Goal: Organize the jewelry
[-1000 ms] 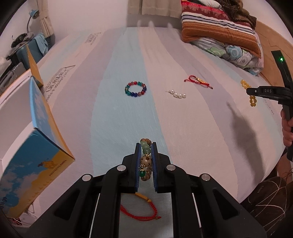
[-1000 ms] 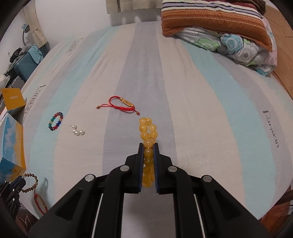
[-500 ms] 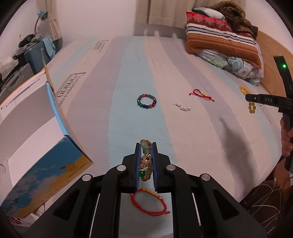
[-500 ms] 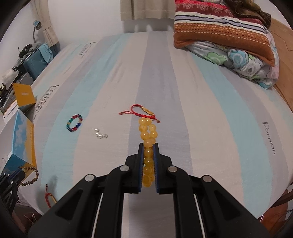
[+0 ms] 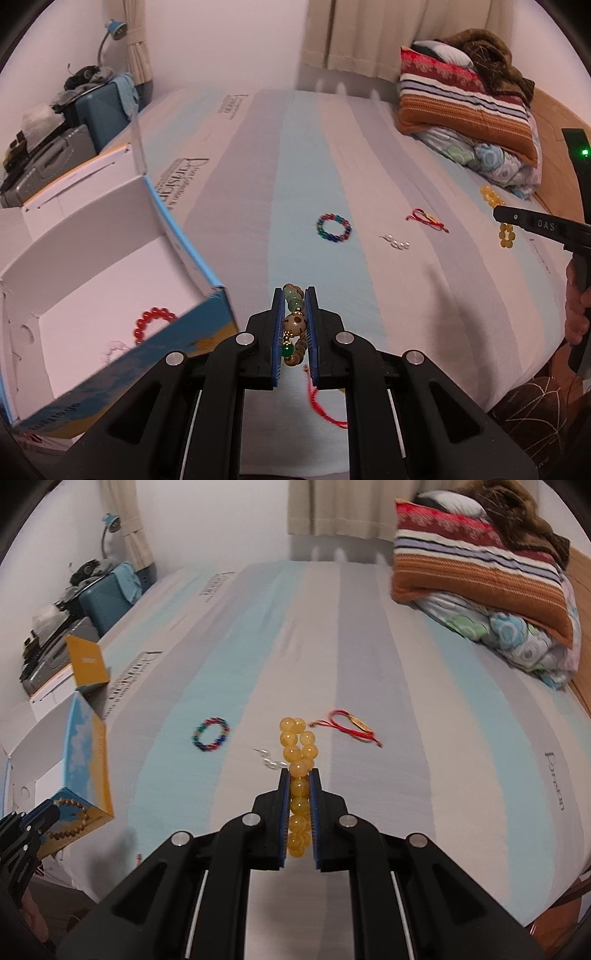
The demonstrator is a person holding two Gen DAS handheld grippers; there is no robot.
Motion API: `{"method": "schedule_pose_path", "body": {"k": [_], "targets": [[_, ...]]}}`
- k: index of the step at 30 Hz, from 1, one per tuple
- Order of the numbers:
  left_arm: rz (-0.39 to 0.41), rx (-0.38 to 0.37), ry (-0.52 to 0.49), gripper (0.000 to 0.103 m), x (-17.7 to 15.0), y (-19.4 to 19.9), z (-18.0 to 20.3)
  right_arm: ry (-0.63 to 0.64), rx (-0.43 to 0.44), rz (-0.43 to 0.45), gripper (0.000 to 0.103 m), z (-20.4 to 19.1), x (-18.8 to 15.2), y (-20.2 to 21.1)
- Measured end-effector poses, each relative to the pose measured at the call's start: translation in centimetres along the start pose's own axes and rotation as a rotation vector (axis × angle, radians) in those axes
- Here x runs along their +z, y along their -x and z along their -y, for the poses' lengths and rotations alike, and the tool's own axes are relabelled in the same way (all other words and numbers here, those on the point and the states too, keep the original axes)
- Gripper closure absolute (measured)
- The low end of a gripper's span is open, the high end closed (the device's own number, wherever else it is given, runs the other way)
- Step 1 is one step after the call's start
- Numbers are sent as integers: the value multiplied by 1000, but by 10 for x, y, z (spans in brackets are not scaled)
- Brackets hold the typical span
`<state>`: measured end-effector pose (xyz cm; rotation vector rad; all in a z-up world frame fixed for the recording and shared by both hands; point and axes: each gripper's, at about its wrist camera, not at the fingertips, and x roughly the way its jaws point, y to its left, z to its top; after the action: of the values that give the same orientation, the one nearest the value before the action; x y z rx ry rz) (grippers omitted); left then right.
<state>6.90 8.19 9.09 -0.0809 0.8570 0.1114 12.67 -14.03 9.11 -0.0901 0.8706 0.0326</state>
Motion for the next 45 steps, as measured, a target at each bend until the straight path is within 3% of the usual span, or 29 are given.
{"method": "schedule_pose_path", "body": {"k": [15, 34, 45], "targets": [[51, 59, 68, 93, 13, 30, -59, 106, 84, 21, 94, -91, 9, 9], [56, 171, 190, 93, -4, 51, -149, 227, 270, 43, 94, -227, -2, 14], [48, 221, 245, 93, -18, 61, -193, 297, 335, 29, 94, -289, -13, 15]]}}
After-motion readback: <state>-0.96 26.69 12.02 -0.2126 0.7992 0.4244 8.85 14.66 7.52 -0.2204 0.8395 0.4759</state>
